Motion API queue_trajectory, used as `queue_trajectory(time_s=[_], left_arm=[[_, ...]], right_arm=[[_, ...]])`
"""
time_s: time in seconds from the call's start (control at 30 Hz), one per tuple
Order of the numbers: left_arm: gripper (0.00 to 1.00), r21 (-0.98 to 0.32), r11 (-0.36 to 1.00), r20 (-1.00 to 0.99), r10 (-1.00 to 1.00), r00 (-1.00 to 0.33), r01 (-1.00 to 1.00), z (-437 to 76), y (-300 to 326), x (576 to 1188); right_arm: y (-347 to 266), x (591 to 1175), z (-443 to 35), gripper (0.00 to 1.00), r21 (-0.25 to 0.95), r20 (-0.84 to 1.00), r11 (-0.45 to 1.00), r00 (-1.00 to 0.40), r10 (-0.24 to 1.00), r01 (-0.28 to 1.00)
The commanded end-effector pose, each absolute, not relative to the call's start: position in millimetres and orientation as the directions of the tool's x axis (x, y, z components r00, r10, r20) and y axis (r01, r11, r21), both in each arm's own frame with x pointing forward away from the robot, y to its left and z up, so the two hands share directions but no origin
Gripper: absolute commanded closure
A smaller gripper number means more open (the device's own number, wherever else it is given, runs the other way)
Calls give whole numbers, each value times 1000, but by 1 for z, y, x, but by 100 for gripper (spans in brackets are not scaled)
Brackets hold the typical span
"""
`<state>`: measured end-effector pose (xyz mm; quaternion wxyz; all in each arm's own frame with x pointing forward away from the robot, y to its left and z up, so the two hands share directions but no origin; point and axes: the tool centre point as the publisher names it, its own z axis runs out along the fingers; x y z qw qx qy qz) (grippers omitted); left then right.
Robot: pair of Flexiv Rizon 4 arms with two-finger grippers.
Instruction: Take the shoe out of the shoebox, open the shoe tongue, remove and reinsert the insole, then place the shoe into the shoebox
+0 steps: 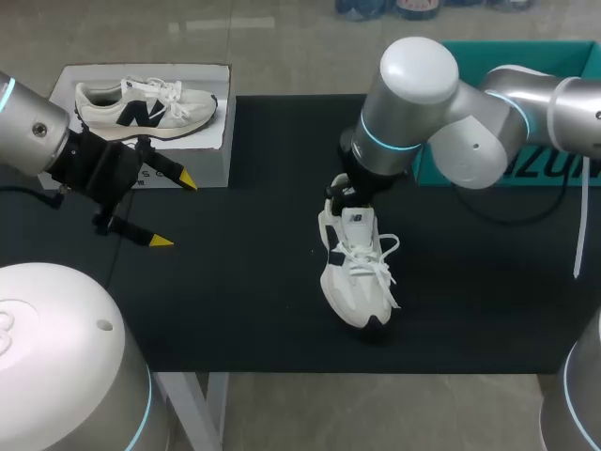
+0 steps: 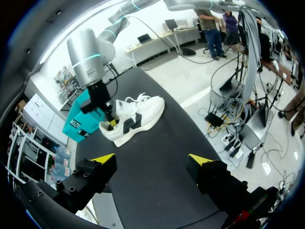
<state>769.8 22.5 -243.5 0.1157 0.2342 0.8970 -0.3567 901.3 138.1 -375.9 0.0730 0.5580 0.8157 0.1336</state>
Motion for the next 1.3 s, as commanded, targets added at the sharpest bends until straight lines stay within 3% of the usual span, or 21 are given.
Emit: queue_trajectory(time_s=[0.03,0.23,0.9,1.3], left_arm=[[0,-584,638,-372,340,-864,503,-243,23,770],[0,-584,638,-372,340,-864,503,-243,23,770],[0,-584,638,-372,340,-864,503,-243,23,770],[0,-584,638,-372,340,-864,503,-243,23,770]], right_arm=[[135,894,-359,100,314,10,344,-366,931,885],[135,891,-356,100,313,0,354,-372,928,882],[148,882,-429,100,204,62,361,-380,923,910],[135,878,-397,100,240,47,349,-370,928,906]])
